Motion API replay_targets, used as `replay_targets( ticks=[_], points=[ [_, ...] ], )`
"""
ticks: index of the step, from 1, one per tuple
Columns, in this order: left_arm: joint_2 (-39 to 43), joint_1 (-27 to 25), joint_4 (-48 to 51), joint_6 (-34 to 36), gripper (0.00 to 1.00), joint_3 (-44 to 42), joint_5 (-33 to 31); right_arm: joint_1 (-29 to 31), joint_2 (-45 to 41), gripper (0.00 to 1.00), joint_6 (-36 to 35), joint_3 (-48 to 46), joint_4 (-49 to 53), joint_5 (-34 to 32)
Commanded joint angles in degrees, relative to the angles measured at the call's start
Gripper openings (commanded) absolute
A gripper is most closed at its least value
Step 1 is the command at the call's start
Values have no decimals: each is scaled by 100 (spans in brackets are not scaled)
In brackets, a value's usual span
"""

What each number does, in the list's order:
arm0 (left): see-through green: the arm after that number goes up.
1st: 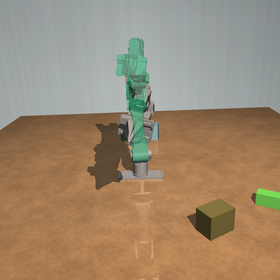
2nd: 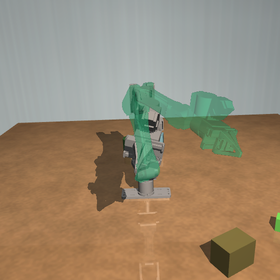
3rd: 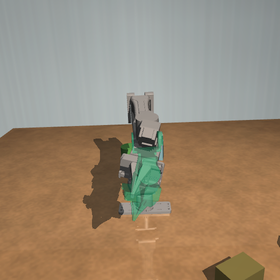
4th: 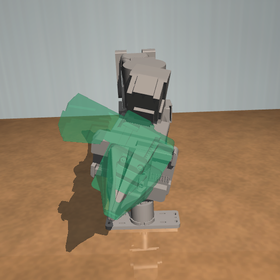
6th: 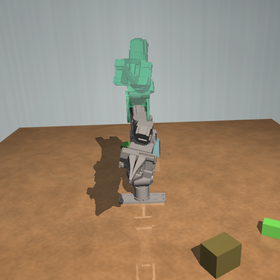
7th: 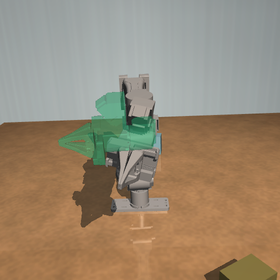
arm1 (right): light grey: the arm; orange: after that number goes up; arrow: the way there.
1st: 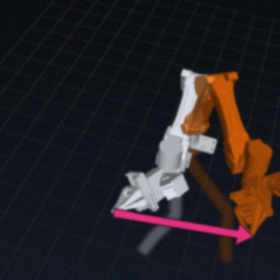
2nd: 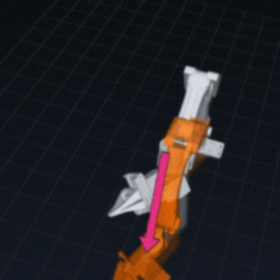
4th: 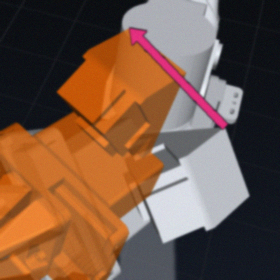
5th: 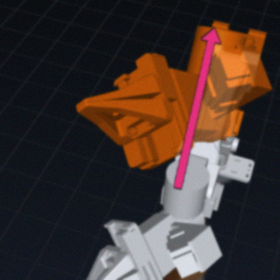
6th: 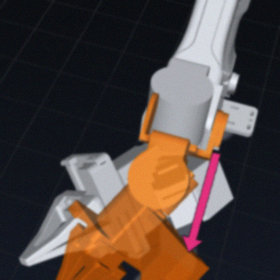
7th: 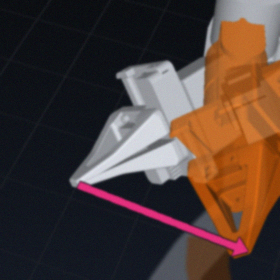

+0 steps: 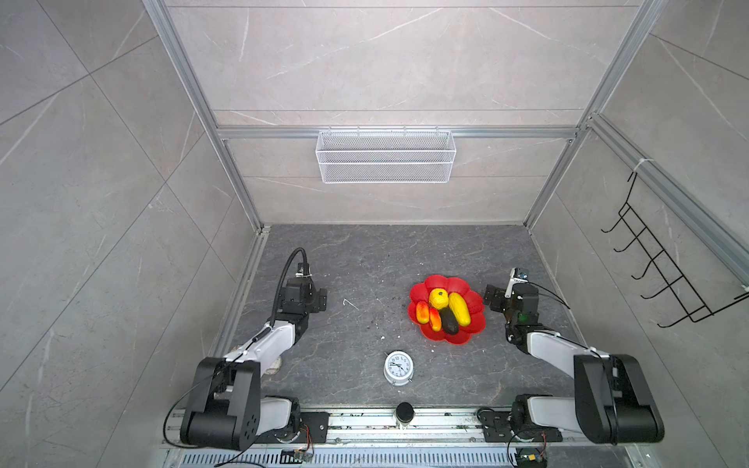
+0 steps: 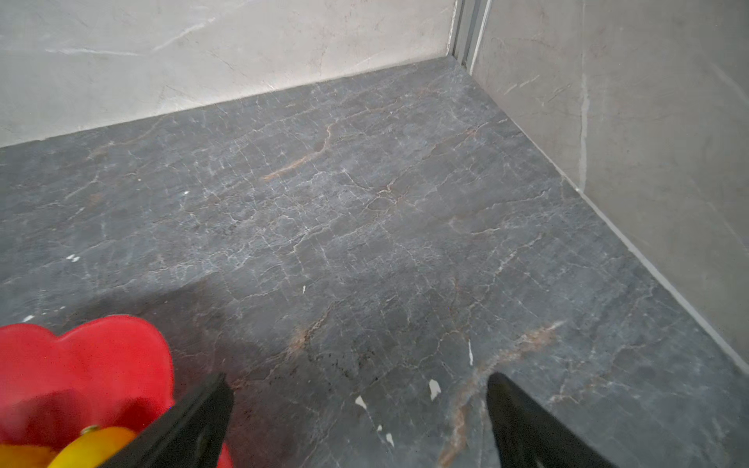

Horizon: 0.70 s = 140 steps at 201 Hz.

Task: Place and organize the fake fruits in the fruit bowl

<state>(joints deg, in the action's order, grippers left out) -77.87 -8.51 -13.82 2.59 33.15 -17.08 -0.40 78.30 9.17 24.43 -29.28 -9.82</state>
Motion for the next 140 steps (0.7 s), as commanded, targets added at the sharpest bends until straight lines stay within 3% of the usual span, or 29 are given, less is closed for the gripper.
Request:
replay_targets(
  ticks=[1,39,114,140],
  points=[
    [-216,90,-1575,404,100,17,-310,5,193,100,-32,-97,-929,-205],
    [-140,479,-1724,484,100,-94,-51,300,695,100,-419,-392,-2037,-84],
    [636,482,-1597,134,100,-760,9,321,757,100,-517,-413,-2087,95],
    [404,445,-2383,32,100,-1353,-221,326,757,100,-520,-422,-2091,95]
  ],
)
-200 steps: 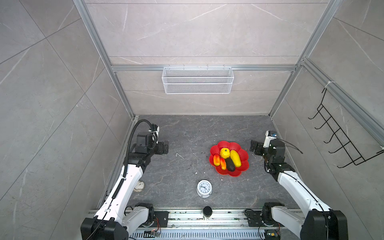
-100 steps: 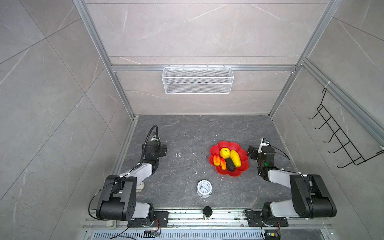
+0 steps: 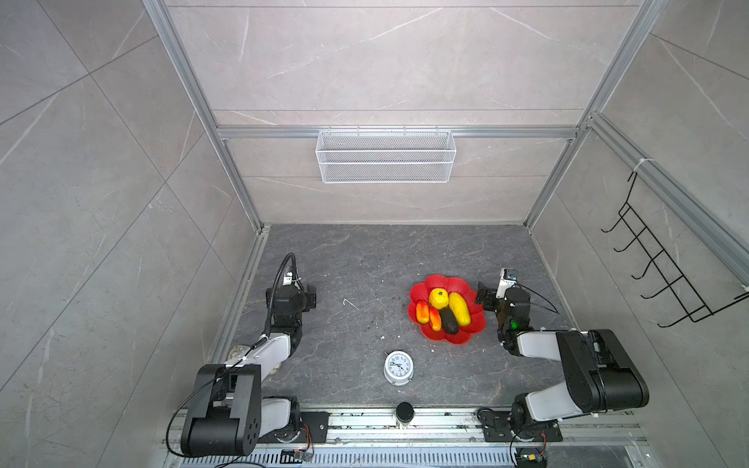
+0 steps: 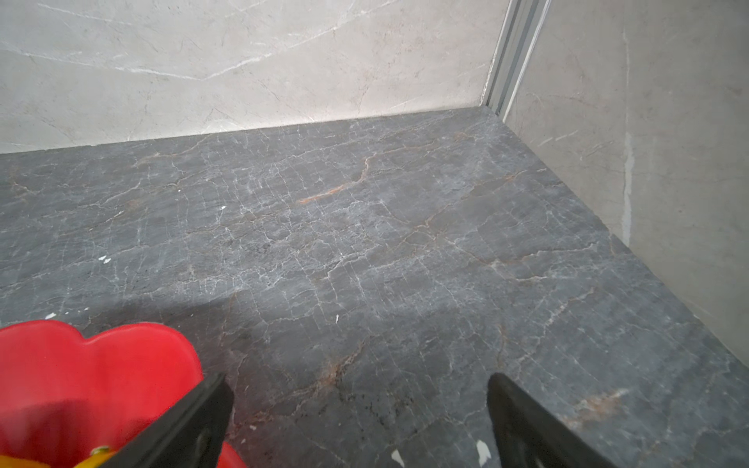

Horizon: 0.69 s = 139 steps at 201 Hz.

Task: Place and organize the fake fruits in the fruit bowl

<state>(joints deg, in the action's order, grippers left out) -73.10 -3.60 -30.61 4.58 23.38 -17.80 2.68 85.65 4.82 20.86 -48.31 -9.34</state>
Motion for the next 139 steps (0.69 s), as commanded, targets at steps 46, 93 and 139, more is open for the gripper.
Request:
replay_targets(
  ticks=[46,93,139],
  points=[
    [-1134,479,-1233,-597,100,25,751,16,30,100,-94,-65,-194,43],
    [-1309,611,-1803,-557,100,-256,1162,25,31,100,-96,-65,-203,64],
    [-1287,611,-1739,-557,100,-255,1163,27,65,100,-161,-63,-222,183]
  ],
)
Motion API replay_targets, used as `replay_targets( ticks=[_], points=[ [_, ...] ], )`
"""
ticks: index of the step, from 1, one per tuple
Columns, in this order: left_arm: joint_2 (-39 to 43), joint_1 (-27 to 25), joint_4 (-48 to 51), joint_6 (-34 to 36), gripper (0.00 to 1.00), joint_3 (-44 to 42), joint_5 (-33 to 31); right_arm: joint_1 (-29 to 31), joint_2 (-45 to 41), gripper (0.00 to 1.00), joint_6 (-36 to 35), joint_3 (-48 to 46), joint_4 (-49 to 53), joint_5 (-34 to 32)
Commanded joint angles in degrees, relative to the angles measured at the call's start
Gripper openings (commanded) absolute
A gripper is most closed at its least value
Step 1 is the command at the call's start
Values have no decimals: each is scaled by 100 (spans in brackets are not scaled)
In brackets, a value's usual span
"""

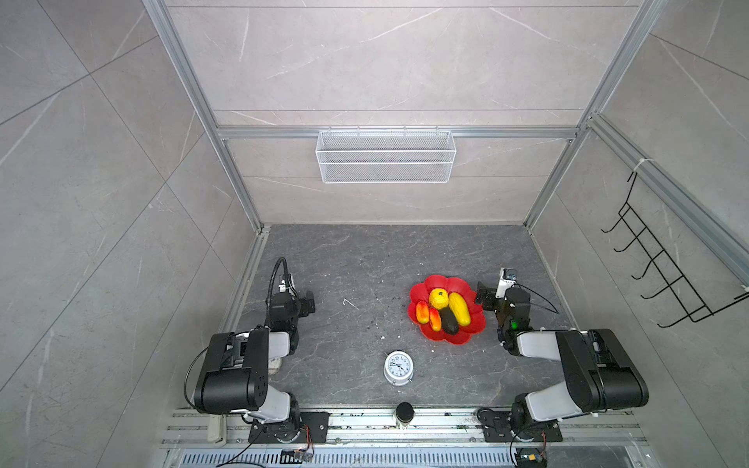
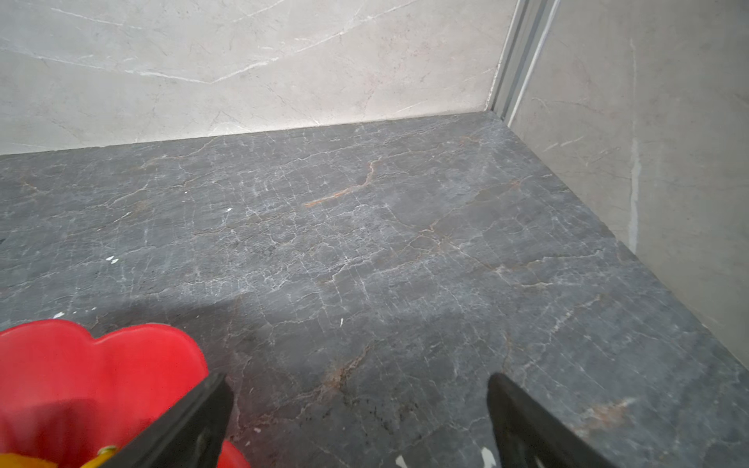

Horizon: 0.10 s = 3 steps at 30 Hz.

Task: Place and organize the fake fruits in the fruit bowl

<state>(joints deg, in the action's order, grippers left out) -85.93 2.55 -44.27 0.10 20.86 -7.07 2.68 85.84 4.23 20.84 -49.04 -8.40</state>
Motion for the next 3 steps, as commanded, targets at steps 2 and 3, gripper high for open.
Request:
replay_targets(
  ticks=[2,3],
  points=[
    [-2,-6,-392,-115,100,-3,91,23,38,100,-104,-63,-150,85],
    [-3,-5,-381,-107,100,-3,98,21,38,100,-92,-63,-151,88]
  ],
)
